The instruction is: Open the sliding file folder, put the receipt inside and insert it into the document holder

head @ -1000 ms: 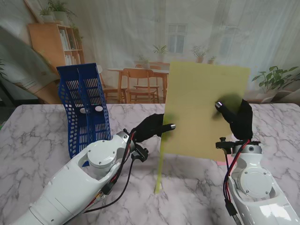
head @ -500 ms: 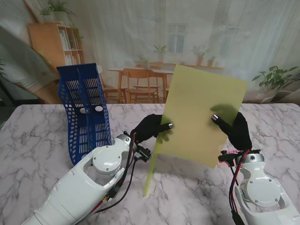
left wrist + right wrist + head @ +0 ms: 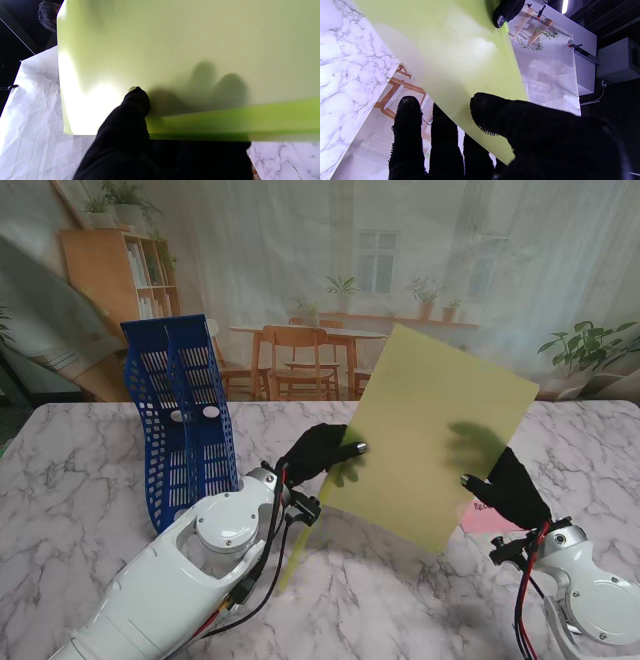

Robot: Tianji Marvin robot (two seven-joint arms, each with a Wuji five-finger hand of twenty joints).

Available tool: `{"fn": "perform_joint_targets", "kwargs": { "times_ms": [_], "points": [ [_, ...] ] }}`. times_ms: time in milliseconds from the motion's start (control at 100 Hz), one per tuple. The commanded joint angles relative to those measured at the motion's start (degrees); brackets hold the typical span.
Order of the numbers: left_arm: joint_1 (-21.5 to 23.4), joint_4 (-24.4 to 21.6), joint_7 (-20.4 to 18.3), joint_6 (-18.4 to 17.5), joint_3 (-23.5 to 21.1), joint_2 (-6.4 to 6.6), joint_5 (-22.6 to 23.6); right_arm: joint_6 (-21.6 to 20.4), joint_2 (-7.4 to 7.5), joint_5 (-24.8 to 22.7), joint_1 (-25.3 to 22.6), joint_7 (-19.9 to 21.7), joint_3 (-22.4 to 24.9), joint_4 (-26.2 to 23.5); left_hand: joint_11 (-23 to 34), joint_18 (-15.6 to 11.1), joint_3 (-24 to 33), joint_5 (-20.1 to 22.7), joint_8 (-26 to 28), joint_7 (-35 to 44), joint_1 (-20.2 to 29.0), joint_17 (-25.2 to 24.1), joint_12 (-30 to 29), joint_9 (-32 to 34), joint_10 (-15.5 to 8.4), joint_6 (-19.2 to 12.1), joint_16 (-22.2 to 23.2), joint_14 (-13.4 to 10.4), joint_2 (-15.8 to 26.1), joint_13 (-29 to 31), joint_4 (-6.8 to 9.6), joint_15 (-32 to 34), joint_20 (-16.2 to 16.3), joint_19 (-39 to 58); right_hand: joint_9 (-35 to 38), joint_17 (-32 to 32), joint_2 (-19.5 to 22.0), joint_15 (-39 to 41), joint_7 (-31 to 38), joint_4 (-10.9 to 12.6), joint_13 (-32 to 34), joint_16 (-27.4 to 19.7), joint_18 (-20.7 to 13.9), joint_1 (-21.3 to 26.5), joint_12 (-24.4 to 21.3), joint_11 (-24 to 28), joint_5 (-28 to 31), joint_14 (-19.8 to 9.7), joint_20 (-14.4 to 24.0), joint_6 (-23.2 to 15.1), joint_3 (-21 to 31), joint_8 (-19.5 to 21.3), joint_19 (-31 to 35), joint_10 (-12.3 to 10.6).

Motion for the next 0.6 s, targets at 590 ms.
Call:
{"fn": "perform_joint_targets", "kwargs": {
  "times_ms": [590],
  "points": [
    [0.0, -1.7, 2.2, -1.4, -0.2, -1.26, -3.1, -1.1, 3.34, -9.1, -4.0, 9.3, 2.1, 2.8, 2.8, -5.8, 3.7, 0.4, 2.7, 3.6, 4.1, 4.5, 1.7, 1.7, 0.2, -5.7, -0.4, 1.4, 2.4, 2.2, 0.18, 3.0, -2.3, 4.1, -11.2, -10.6, 2.1, -10.1, -19.7, 0.5, -10.2, -2.2, -6.2, -8.2, -4.5, -10.0, -6.1, -3.9, 7.0, -5.7, -15.9, -6.8, -12.1, -5.1]
  ]
}}
